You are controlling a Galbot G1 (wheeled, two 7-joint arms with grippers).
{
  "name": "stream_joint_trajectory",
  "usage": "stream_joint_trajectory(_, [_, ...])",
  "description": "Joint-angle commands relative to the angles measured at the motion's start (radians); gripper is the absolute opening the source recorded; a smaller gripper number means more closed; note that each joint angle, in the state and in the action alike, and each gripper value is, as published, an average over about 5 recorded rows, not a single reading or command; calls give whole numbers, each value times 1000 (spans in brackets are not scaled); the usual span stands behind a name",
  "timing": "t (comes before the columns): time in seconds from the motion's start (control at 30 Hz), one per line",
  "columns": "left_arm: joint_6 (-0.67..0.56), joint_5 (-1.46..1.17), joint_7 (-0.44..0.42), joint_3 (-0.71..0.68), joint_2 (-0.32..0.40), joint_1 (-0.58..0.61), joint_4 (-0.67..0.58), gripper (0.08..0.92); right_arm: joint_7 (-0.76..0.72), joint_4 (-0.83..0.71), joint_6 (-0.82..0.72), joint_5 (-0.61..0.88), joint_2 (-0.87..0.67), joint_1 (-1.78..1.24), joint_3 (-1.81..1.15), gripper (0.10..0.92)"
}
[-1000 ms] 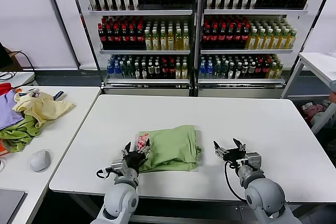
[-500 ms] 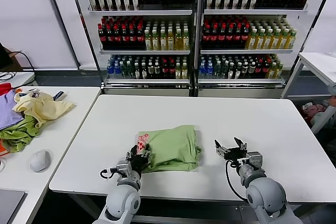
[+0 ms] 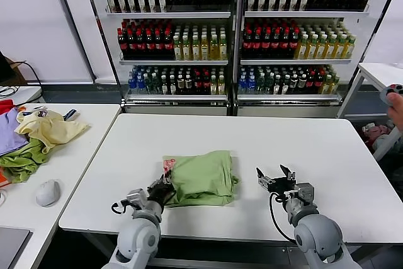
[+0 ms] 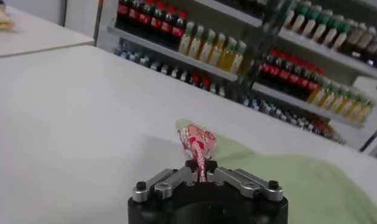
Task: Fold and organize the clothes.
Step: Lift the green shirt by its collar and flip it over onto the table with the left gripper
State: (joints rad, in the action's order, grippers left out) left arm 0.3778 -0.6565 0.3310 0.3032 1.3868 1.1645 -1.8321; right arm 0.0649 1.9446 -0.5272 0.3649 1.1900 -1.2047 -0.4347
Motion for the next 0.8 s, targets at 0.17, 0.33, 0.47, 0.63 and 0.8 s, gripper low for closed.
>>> stream_joint_trajectory(0.17, [36,-468,-23,334,-173,7,-112,114,0,11,2,3,0,2,2,823])
stream_joint_trajectory(0.33, [116,-573,-51,501,-336,-17,-116,114,-2,16,7,3,8,3,7,823])
stream_joint_trajectory(0.47, [180,-647,-55,571,-408,-44,-148,114,-3,23,10,3,17,0,10,823])
stream_joint_trajectory(0.63, [196,-670,-19,473,-374,-64,-276,114,-4,43,13,2,21,-10,7,823])
stream_joint_trajectory(0.8, [187,-551,7,222,-213,-105,-312,114,-6,70,15,3,18,-28,-10,823])
